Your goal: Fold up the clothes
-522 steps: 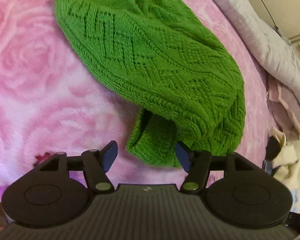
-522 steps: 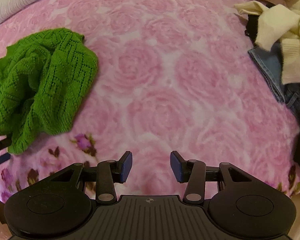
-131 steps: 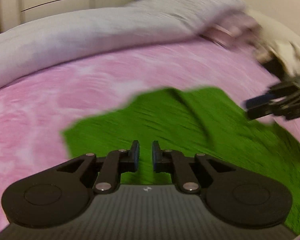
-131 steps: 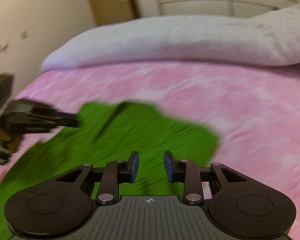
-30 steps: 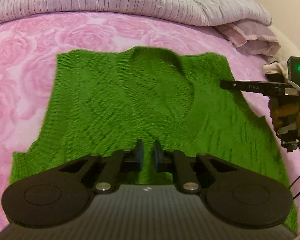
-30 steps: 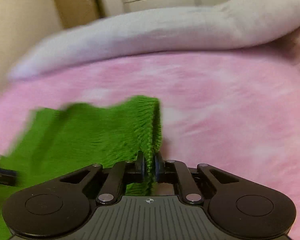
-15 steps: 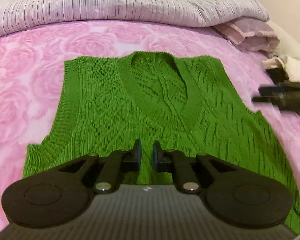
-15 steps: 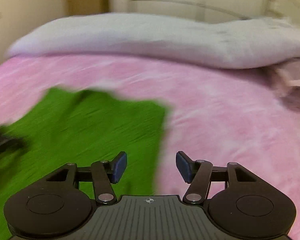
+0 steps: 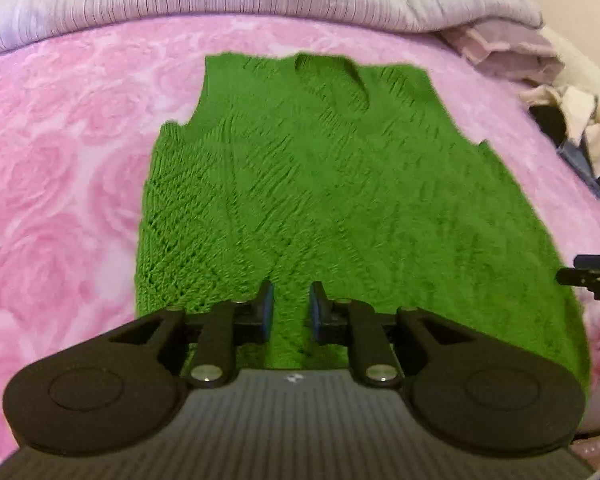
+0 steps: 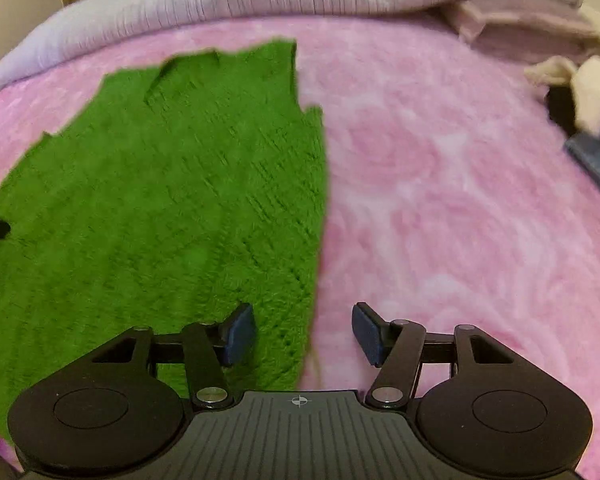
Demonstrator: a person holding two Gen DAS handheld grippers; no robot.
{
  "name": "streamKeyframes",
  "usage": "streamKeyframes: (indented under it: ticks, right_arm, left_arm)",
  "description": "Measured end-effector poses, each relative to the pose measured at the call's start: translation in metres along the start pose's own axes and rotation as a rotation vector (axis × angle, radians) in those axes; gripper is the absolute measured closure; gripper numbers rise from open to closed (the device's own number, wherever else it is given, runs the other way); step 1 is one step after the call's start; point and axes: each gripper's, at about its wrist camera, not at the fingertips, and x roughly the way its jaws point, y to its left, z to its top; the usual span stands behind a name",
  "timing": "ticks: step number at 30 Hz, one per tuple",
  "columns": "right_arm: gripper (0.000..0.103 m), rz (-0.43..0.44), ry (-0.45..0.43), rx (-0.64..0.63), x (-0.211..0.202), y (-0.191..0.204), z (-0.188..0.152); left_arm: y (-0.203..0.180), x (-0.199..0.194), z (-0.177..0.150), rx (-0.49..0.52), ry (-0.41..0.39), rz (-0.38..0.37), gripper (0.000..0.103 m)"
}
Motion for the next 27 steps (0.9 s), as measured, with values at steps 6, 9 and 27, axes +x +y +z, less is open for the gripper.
streamKeyframes:
  ticks: [6,9,27]
  right_arm:
    - [0.044,0.151,-0.082,-0.067,0.021,0.068,0.022]
    - [0.045,0.137,-0.057,-0.110,0.031,0.083,0.005]
    - [0.044,0.121,-0.022,0.032,-0.065,0.058,-0.106]
  left_arm:
    - [-0.038,0.021,-0.006,0.062,0.010,-0.014,0.084]
    - [-0.047,0.022,-0.027,0.093,0.014,0.020,0.083]
    - [-0.046,-0.070,-0.124,-0.058,0.061,0.157,0.072]
